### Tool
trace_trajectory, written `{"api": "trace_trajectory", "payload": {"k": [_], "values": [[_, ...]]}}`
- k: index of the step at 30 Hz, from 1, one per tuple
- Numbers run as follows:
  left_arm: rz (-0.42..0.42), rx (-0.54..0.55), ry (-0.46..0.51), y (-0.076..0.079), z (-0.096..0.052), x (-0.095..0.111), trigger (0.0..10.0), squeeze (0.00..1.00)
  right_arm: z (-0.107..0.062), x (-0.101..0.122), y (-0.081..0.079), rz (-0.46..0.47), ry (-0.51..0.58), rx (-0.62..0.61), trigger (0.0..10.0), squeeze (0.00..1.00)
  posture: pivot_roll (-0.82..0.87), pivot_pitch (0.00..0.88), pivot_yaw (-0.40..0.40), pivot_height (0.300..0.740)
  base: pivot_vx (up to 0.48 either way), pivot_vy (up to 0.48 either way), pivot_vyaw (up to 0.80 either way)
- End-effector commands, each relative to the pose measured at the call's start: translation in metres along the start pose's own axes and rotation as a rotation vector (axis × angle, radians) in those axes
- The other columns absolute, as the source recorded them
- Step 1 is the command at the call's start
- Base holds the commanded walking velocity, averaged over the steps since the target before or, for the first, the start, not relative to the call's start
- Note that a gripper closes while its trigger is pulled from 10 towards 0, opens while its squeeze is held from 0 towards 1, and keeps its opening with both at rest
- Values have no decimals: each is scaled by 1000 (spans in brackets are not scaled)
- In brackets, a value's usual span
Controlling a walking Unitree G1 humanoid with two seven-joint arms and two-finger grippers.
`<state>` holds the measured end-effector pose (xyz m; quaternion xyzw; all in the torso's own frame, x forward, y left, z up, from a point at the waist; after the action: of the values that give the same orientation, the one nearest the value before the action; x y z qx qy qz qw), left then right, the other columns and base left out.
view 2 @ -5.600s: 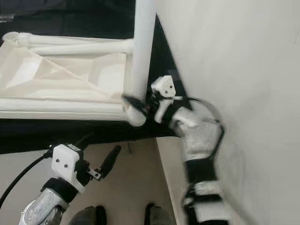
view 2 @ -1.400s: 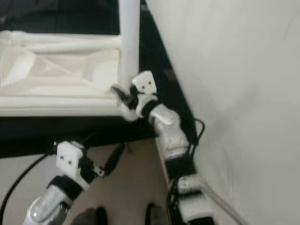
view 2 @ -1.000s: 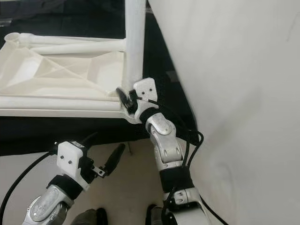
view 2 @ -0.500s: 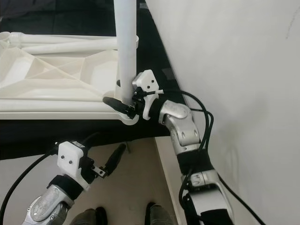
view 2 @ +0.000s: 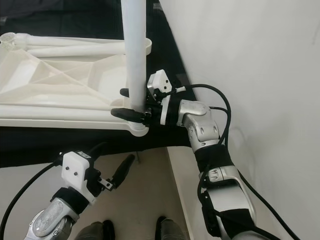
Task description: Building children table
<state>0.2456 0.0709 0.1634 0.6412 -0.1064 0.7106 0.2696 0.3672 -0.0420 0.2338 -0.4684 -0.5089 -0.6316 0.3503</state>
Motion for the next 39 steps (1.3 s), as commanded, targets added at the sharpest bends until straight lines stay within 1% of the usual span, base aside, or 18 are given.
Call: {"api": "trace_trajectory", "payload": {"k": [1, 10, 17, 18, 19, 20, 23, 24, 25, 26, 28, 30, 32, 34, 35, 36, 37, 39], "values": [[-6, 3, -27, 1, -3, -6, 10000, 0, 4, -3, -9, 13, 14, 54, 0, 0, 92, 235, -29, 740, 0, 0, 0], [-6, 2, -29, 1, -3, -5, 10000, 0, -1, -4, -7, 16, 18, 67, 0, 0, 88, 242, -29, 740, 0, 0, 0], [-12, 0, -29, 0, -3, -6, 10000, 0, -14, -21, 6, -12, -78, -130, 0, 0, 48, 244, -36, 740, 0, 0, 0], [-13, -3, -29, 1, -3, -6, 10000, 0, -16, -33, 19, 4, -137, -346, 0, 0, 43, 247, -42, 740, 0, 0, 0], [-14, -5, -29, 1, -3, -5, 10000, 0, -36, -52, 41, -31, -278, -725, 0, 0, 38, 252, -44, 740, 0, 0, 0], [-15, -6, -28, 1, -3, -5, 10000, 0, -65, -60, 44, 13, -322, -1031, 0, 0, 37, 256, -48, 740, 0, 0, 0], [-15, -8, -29, 1, -2, -5, 10000, 0, -63, -65, 28, 11, -339, -1061, 0, 0, 45, 266, -36, 740, 0, 0, 0], [-17, -9, -30, 1, -2, -5, 10000, 0, -47, -67, 11, 49, -311, -990, 0, 0, 31, 264, -35, 740, 0, 0, 0], [-17, -9, -30, 1, -2, -5, 10000, 0, -47, -67, 11, 49, -311, -990, 0, 0, 31, 264, -35, 740, 0, 0, 0], [-18, -15, -31, 1, -1, -5, 10000, 0, -27, -62, 1, 74, -268, -892, 0, 0, 33, 251, -38, 740, 0, 0, 0], [-18, -15, -31, 1, -1, -5, 10000, 0, -27, -62, 1, 74, -268, -892, 0, 0, 33, 251, -38, 740, 0, 0, 0], [-20, -22, -30, 3, 1, -6, 10000, 0, -4, -56, -5, 82, -232, -782, 0, 0, 28, 252, -48, 740, 0, 0, 0], [-20, -22, -30, 3, 1, -6, 10000, 0, -4, -56, -5, 82, -232, -782, 0, 0, 28, 252, -48, 740, 0, 0, 0], [-21, -16, -27, 2, 1, -6, 10000, 0, -2, -56, -5, 79, -235, -769, 667, 0, 31, 251, -50, 740, 0, 0, 0], [-21, -6, -23, 2, 1, -5, 10000, 0, 8, -48, -11, 91, -197, -699, 10000, 0, 34, 252, -52, 740, 0, 0, 0], [-21, -6, -23, 2, 1, -5, 10000, 0, 8, -48, -11, 91, -197, -699, 10000, 0, 34, 252, -52, 740, 0, 0, 0], [-21, -4, -22, 1, 1, -5, 10000, 0, 14, -43, -15, 98, -182, -657, 10000, 1000, 34, 252, -53, 740, 0, 0, 0], [-21, -4, -23, 2, 1, -5, 10000, 0, 20, -40, -19, 92, -181, -595, 10000, 1000, 33, 251, -54, 740, 0, 0, 0]]}}
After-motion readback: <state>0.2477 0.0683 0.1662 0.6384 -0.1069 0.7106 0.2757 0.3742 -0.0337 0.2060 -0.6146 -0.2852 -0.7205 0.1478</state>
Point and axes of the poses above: a point about 5 cm out from each wrist's last joint towards the gripper, its own z axis pointing out of the wrist towards the gripper, its own x axis along the axis of the wrist's last joint, y = z × x, the point moved 6 cm from there along z, pointing out of the wrist towards the gripper, and after that the axes turned 10 degrees about -z, right-handed, at the moved point
